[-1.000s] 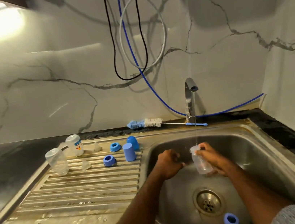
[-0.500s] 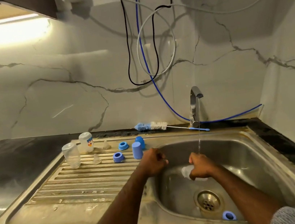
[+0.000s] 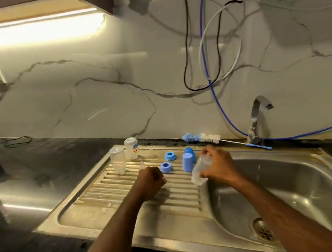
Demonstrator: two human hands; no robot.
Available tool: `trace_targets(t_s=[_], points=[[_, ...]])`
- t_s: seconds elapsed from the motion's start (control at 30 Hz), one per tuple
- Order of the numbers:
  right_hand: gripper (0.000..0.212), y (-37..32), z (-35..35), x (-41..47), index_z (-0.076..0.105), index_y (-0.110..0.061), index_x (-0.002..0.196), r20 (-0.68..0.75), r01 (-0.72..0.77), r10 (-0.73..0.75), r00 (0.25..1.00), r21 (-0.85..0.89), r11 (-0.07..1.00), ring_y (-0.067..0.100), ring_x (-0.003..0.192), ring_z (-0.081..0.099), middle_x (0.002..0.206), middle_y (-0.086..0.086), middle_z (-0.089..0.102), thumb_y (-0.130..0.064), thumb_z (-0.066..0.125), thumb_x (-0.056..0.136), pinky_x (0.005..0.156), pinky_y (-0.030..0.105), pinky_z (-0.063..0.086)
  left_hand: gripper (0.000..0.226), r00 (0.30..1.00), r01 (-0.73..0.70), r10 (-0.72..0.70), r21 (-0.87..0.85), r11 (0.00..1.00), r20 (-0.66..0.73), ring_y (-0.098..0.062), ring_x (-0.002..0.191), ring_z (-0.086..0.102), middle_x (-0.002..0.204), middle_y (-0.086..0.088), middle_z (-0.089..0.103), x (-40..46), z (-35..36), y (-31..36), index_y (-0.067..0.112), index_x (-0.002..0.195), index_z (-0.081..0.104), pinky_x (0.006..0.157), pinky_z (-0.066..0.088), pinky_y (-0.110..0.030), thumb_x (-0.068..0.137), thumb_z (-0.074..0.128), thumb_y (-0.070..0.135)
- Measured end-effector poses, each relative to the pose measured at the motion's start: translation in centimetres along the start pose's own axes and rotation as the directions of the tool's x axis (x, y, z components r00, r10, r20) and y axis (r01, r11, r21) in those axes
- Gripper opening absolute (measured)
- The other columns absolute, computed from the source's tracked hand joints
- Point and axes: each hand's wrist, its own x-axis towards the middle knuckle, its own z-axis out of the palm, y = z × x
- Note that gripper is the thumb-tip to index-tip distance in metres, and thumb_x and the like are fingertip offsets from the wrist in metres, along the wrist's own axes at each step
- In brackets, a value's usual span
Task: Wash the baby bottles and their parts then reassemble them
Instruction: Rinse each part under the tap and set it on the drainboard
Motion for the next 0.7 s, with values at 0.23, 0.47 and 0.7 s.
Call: trace_targets(t_s=[0.23, 0.47, 0.7], points=[[0.073, -11.7, 9.0, 3.0, 0.055, -0.028, 0.128, 0.069, 0.207, -0.218, 0.974, 0.14, 0.968, 0.019, 0.112, 0.059, 0.123, 0.001, 0.064, -0.022, 0.089, 0.064, 0.086, 0.025, 0.047, 0.007, 0.985, 0.109, -0.103, 0.034, 0.994, -0.137, -0.015, 0.084, 0.067, 0.09, -0.001, 0.071, -2.7, -7.4, -8.5, 0.017, 0.089, 0.072, 0.08, 0.057, -0.03, 0.087, 0.078, 0.017], [0.07, -19.4, 16.0, 5.7, 0.057, -0.021, 0.128, 0.115, 0.272, -0.292, 0.949, 0.165, 0.948, 0.025, 0.117, 0.06, 0.129, 0.008, 0.063, -0.019, 0.091, 0.066, 0.094, 0.034, 0.052, 0.007, 0.944, 0.246, -0.23, 0.042, 0.968, -0.235, -0.012, 0.082, 0.067, 0.086, 0.001, 0.071, -4.7, -12.2, -14.9, 0.019, 0.083, 0.072, 0.072, 0.051, -0.024, 0.086, 0.079, 0.019], [0.069, -21.8, 19.8, 6.6, 0.056, -0.022, 0.128, 0.129, 0.236, -0.267, 0.955, 0.21, 0.949, 0.023, 0.117, 0.061, 0.131, 0.006, 0.062, -0.021, 0.092, 0.069, 0.097, 0.038, 0.055, 0.009, 0.938, 0.265, -0.253, 0.022, 0.964, -0.236, -0.005, 0.076, 0.065, 0.081, 0.007, 0.069, -5.1, -13.3, -16.9, 0.021, 0.082, 0.072, 0.066, 0.048, -0.018, 0.085, 0.08, 0.019]])
